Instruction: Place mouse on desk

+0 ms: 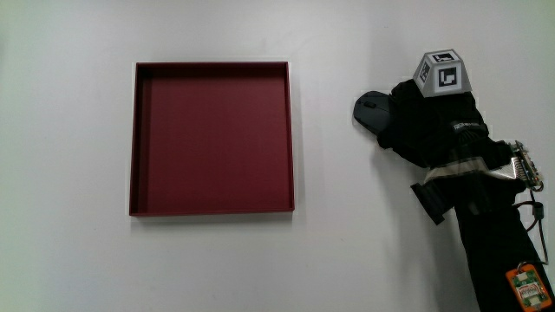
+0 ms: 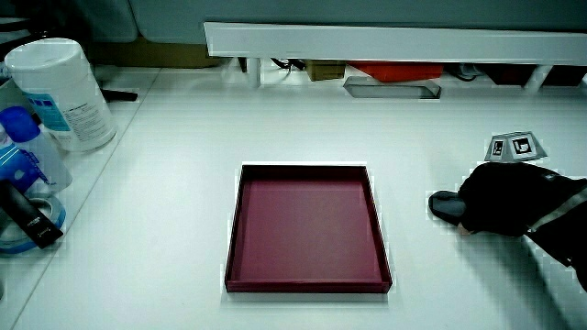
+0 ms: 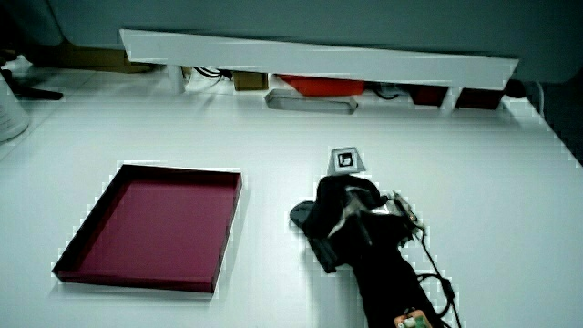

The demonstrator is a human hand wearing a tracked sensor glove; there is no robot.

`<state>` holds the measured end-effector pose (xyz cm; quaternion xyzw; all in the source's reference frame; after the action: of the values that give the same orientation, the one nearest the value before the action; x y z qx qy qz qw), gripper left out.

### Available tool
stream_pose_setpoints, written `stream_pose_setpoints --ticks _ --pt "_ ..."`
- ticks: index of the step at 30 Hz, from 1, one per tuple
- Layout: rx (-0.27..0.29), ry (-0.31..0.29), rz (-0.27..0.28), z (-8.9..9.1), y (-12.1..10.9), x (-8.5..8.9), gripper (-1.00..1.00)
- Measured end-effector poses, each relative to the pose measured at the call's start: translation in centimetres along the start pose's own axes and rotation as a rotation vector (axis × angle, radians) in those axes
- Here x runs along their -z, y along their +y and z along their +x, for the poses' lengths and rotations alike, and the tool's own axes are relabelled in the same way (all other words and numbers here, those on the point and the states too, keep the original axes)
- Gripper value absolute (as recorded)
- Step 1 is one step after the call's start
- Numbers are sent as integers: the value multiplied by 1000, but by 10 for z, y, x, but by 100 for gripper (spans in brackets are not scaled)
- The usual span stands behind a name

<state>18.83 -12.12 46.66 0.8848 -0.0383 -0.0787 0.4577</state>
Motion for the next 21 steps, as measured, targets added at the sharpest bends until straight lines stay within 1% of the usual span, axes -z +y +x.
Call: stream_pose_setpoints --ticks 2,3,4,5,7,8,9,10,11,12,13,14,16,17,18,19,20,21 --pt "18 -14 13 0 0 1 0" --pt "12 -12 -8 0 1 2 0" --pt "4 -23 -12 -2 -1 1 0" --pt "28 -35 0 -1 0 1 0" --pt "3 -24 -17 -2 -1 2 0" --pt "28 -26 -33 0 0 3 0" --pt "12 -17 -41 1 0 4 -8" --pt "5 -14 -30 1 -2 4 -15" --pt "5 -3 -36 2 -2 5 -23" --pt "-10 10 -42 2 -4 4 -31" --pt "-4 0 -21 2 -6 3 -38" --pt "-31 25 -40 3 -9 2 -46" --pt "-24 32 4 5 -18 -2 -62" --pt "-17 20 42 4 -26 -6 -69" --pt "-47 34 56 1 -35 -10 -77" --pt "-77 34 88 -3 -45 -14 -85" --pt "-93 22 119 -8 -55 -17 -92" --pt "-120 16 160 -14 -66 -20 -100"
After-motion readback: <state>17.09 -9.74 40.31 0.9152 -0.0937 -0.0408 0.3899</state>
